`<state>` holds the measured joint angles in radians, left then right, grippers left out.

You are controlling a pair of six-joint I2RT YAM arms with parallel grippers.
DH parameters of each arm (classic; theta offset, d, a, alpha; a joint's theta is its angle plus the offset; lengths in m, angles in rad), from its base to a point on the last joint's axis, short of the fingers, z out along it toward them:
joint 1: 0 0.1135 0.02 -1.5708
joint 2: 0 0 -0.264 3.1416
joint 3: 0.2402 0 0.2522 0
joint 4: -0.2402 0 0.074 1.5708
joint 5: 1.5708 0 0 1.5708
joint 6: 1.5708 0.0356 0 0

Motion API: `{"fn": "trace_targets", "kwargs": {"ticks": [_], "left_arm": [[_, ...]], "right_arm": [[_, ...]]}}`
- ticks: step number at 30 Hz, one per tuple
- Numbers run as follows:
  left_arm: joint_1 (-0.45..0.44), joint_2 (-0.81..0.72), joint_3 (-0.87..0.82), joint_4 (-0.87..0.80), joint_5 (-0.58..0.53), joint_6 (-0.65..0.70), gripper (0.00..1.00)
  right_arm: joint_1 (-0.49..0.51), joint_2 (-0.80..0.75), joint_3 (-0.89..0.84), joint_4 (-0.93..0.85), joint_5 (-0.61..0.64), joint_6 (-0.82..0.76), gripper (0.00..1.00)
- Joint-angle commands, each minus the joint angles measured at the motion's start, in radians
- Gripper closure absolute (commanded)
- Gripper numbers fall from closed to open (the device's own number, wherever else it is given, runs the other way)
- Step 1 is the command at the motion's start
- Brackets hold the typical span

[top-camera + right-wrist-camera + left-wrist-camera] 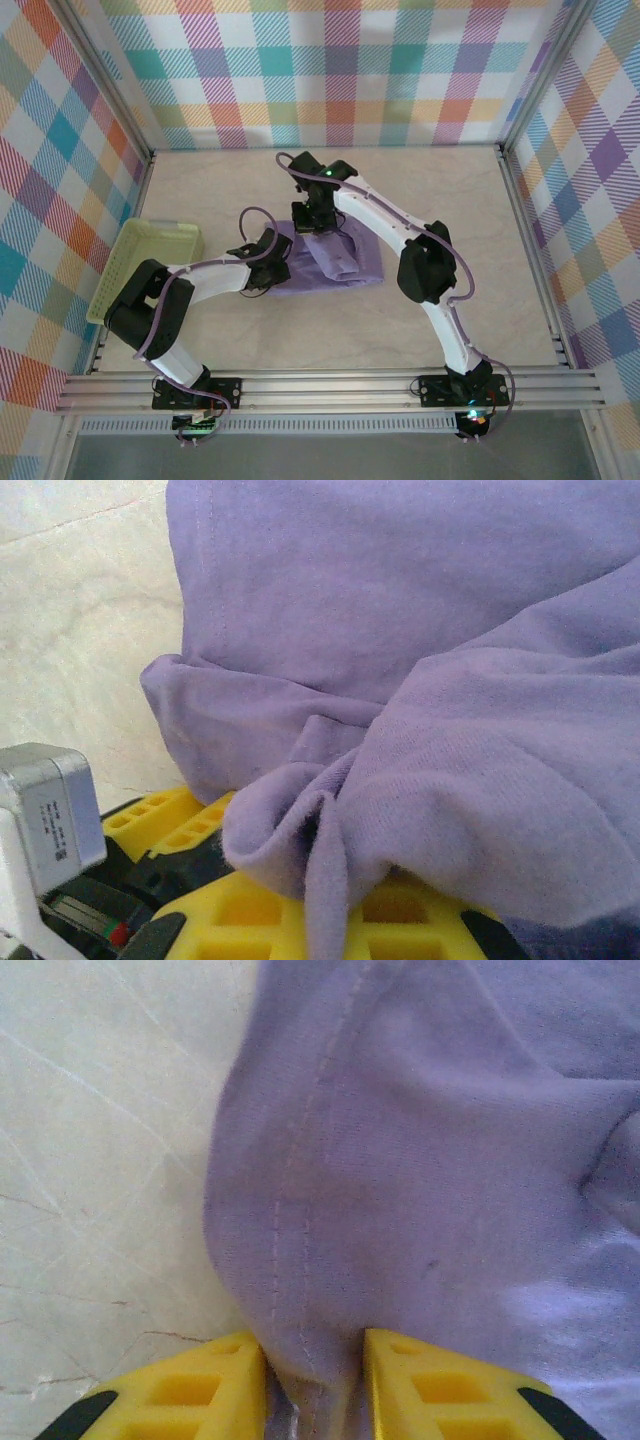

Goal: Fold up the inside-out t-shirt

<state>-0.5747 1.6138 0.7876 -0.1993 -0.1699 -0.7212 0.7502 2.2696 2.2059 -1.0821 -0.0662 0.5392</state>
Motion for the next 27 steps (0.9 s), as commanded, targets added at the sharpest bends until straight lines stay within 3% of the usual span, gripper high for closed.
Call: {"fn": "trace_targets", "kwargs": {"ticks": [1,11,15,20,25,27], "left_arm": [[-0.052,0.035,-0.041,0.101,0.195,-0.033,0.70],[-0.051,-0.001,-0.061,0.104,0.183,-0.035,0.71],[-0.051,-0.047,-0.082,0.077,0.141,-0.053,0.71],[-0.045,-0.249,-0.154,-0.050,-0.055,-0.132,0.63],[-0.042,-0.404,-0.141,-0.208,-0.150,-0.111,0.60],[-0.042,-0.430,-0.109,-0.247,-0.147,-0.070,0.55]], "right_arm": [[0.009,0.024,-0.002,0.055,-0.070,0.031,0.99],[0.009,0.041,-0.038,0.110,-0.110,0.070,0.93],[0.009,0.039,-0.038,0.118,-0.146,0.068,0.75],[0.012,-0.025,-0.037,0.105,-0.162,0.050,0.48],[0.017,-0.121,-0.039,0.065,-0.139,-0.001,0.41],[0.016,-0.169,-0.070,0.043,-0.057,-0.033,0.40]]}}
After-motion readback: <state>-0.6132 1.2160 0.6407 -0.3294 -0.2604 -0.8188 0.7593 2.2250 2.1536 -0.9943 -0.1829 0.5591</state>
